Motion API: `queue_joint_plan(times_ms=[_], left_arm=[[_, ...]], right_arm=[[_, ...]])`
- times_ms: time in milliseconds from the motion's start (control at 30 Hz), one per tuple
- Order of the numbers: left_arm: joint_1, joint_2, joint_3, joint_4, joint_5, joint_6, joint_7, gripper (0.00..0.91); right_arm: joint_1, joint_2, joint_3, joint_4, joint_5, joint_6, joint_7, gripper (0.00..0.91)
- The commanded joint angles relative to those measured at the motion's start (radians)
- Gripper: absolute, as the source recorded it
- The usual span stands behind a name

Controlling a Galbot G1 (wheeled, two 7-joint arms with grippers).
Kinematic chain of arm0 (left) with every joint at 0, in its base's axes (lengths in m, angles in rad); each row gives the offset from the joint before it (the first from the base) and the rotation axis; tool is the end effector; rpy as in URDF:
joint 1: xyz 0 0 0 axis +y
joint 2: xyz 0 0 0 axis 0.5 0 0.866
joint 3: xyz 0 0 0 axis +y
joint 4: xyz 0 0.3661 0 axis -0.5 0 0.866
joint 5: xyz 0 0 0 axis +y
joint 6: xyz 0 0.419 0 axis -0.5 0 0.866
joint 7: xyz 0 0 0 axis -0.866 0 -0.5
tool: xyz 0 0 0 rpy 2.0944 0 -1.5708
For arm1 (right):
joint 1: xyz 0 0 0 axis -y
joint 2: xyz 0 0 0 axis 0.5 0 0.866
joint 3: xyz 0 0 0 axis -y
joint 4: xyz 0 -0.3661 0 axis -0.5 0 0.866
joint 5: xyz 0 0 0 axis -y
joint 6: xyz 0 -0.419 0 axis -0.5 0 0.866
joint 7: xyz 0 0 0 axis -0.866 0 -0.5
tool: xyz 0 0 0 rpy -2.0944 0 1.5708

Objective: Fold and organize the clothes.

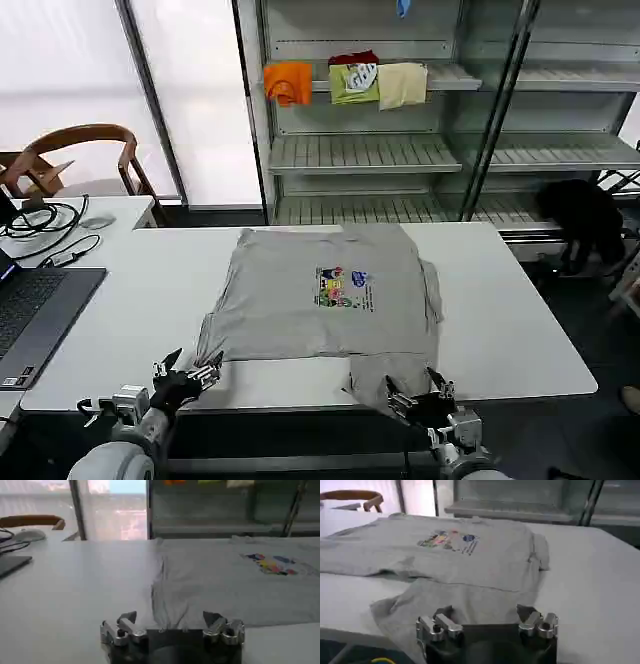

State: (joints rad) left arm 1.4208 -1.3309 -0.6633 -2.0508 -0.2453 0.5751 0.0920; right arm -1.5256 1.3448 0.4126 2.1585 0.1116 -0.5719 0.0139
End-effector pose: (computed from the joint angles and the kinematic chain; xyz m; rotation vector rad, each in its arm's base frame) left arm 0.2859 0.0913 -0.2790 -0.0955 -2.6886 -0.0075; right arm 0.2436 0.0077 -0.2830 0.2526 -2.6429 0.1230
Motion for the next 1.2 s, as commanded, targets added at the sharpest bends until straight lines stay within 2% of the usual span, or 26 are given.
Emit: queue_joint_plan(times_ms=[33, 567, 700, 800, 900, 1000, 1100, 1200], left_arm=[[0.001, 0.001, 0.005, 0.03, 0.008, 0.002, -0.004, 0.02], [0.004, 0.003, 0.016, 0.013, -0.019, -0.001, 0.026, 0.0], [-0.017, 0.001, 0.004, -0.001, -0.108, -0.045, 0.028, 0.0], [-0.059, -0.002, -0.014, -0.005, -0.191, -0.059, 0.032, 0.0], [-0.119, -0.008, -0.028, 0.01, -0.23, -0.058, 0.033, 0.0], [-0.203, -0.015, -0.028, 0.047, -0.267, -0.051, 0.027, 0.0], [-0.283, -0.021, -0.023, 0.104, -0.285, -0.046, 0.014, 0.0], [-0.369, -0.022, -0.01, 0.169, -0.286, -0.047, -0.004, 0.0]], right_arm=[[-0.01, 0.001, -0.009, -0.016, 0.0, -0.005, -0.003, 0.0], [0.007, 0.01, -0.015, -0.015, 0.032, 0.006, -0.006, 0.0], [0.033, 0.031, -0.008, -0.016, 0.1, 0.132, 0.02, 0.0], [0.077, 0.061, 0.0, -0.019, 0.135, 0.182, 0.031, 0.0], [0.18, 0.123, 0.016, -0.047, 0.135, 0.179, 0.031, 0.0], [0.288, 0.145, 0.005, -0.1, 0.135, 0.164, 0.048, 0.0], [0.42, 0.167, -0.014, -0.207, 0.138, 0.144, 0.074, 0.0], [0.575, 0.194, -0.017, -0.34, 0.135, 0.131, 0.078, 0.0]])
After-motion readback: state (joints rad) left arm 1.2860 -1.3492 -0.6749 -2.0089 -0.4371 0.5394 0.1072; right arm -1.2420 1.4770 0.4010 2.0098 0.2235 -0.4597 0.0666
